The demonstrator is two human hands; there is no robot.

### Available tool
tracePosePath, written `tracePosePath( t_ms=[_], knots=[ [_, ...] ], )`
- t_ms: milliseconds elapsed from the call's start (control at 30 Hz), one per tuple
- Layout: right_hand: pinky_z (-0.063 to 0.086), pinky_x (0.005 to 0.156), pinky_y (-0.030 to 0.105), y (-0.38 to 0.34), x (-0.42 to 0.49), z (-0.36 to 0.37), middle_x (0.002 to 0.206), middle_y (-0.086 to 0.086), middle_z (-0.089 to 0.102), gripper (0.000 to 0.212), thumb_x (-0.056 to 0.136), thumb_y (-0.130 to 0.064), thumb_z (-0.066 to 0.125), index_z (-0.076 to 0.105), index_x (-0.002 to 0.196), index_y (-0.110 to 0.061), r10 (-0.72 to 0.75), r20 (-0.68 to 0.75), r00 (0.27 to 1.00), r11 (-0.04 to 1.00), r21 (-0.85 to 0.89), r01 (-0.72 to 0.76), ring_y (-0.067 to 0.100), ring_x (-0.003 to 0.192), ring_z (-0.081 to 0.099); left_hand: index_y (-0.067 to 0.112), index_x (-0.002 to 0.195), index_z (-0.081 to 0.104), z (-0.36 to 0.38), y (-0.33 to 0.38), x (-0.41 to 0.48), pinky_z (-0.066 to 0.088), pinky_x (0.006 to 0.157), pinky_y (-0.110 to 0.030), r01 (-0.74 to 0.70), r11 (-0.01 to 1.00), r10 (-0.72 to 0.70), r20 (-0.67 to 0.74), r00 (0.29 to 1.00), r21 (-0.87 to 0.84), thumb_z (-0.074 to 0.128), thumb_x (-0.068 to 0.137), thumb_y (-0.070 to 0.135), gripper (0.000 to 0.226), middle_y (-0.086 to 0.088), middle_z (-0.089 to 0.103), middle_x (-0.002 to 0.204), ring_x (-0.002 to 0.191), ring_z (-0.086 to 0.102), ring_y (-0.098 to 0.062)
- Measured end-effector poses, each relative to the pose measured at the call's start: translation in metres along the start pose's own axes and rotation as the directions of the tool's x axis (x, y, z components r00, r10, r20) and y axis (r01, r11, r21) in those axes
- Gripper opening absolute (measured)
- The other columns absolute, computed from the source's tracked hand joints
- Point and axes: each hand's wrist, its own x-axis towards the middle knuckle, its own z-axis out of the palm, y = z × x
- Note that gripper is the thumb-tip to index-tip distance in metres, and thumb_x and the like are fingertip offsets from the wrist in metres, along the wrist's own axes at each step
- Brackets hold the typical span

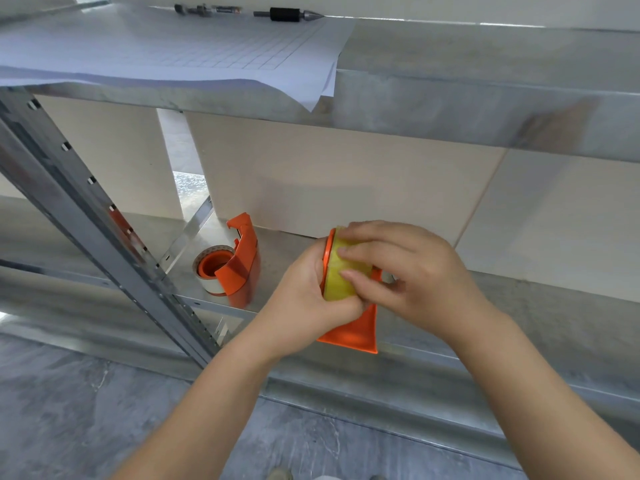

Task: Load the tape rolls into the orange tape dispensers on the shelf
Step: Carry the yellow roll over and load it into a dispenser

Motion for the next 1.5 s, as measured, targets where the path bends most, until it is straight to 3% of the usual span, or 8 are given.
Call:
tracePosePath(
  t_ms=[167,433,500,600,833,1133,1400,1500],
  knots=[
    [0.059,0.073,0.034,0.002,-0.002,0.005,0.098,0.010,0.074,0.016,0.085,-0.014,0.061,0.073,0.088,-0.004,-0.063,-0.015,0.998,0.990,-0.127,0.060,0.021,0.090,0.071,0.021,0.079,0.054,0.004,-0.003,0.001,0.040,0.054,-0.013,0.017,0.999,-0.014,-0.069,0.998,0.046,0.065,0.065,0.000,0.028,0.013,0.053,0.060,0.056,0.048,0.000],
    [0.054,0.066,0.035,-0.003,0.004,0.013,0.078,0.000,0.073,0.009,0.080,-0.017,0.065,0.069,0.074,-0.013,0.315,0.093,0.944,0.896,0.297,-0.329,0.013,0.074,0.068,0.024,0.074,0.060,0.013,-0.016,-0.001,0.050,0.056,-0.026,0.202,0.970,-0.155,-0.297,0.942,0.134,0.075,0.042,0.036,0.037,0.011,0.066,0.061,0.057,0.059,-0.005],
    [0.053,0.061,0.032,0.002,0.008,0.015,0.074,0.003,0.071,0.011,0.081,-0.014,0.064,0.066,0.070,-0.013,0.511,0.097,0.854,0.749,0.437,-0.497,0.014,0.066,0.067,0.022,0.072,0.060,0.018,-0.019,-0.003,0.052,0.056,-0.037,0.216,0.969,-0.165,-0.336,0.927,0.123,0.074,0.047,0.032,0.030,0.006,0.065,0.056,0.053,0.059,-0.013],
    [0.050,0.051,0.018,0.026,0.015,0.012,0.074,-0.003,0.070,0.018,0.086,-0.007,0.059,0.059,0.068,-0.010,0.761,0.106,0.640,0.446,0.630,-0.635,0.007,0.054,0.067,0.028,0.074,0.061,0.026,-0.026,-0.011,0.046,0.055,-0.018,0.174,0.970,-0.099,-0.382,0.919,0.168,0.075,0.055,0.027,0.024,0.015,0.062,0.059,0.052,0.054,-0.002],
    [0.057,0.064,0.020,0.070,0.015,0.003,0.082,0.001,0.070,0.020,0.090,-0.009,0.053,0.058,0.071,-0.012,0.878,0.086,0.471,0.272,0.721,-0.638,0.012,0.065,0.071,0.027,0.085,0.058,0.029,-0.025,-0.024,0.045,0.052,-0.015,0.037,0.979,0.043,-0.383,0.923,0.199,0.074,0.056,0.037,0.034,0.006,0.063,0.073,0.055,0.055,-0.002],
    [0.056,0.054,0.024,0.074,0.019,0.001,0.079,-0.001,0.071,0.021,0.095,-0.012,0.045,0.049,0.074,-0.012,0.839,0.170,0.517,0.219,0.764,-0.607,0.022,0.065,0.073,0.032,0.084,0.054,0.029,-0.039,-0.046,0.045,0.058,-0.013,-0.107,0.944,0.226,-0.375,0.899,0.312,0.078,0.055,0.033,0.038,0.003,0.060,0.074,0.060,0.056,0.000],
    [0.054,0.047,0.022,0.063,0.018,0.008,0.070,-0.007,0.075,0.022,0.099,-0.018,0.033,0.036,0.077,-0.015,0.831,0.214,0.514,0.230,0.709,-0.667,0.019,0.057,0.070,0.029,0.086,0.054,0.023,-0.050,-0.053,0.042,0.067,-0.011,-0.068,0.906,0.195,-0.269,0.943,0.417,0.082,0.053,0.043,0.046,0.013,0.060,0.081,0.073,0.057,-0.004],
    [0.053,0.047,0.022,0.062,0.017,0.011,0.067,-0.008,0.074,0.022,0.098,-0.017,0.036,0.038,0.076,-0.015,0.866,0.183,0.465,0.194,0.733,-0.652,0.019,0.061,0.072,0.022,0.085,0.054,0.020,-0.043,-0.050,0.050,0.062,-0.029,0.049,0.931,0.055,-0.271,0.961,0.361,0.080,0.054,0.042,0.045,0.000,0.065,0.074,0.068,0.062,-0.016]
  ],
)
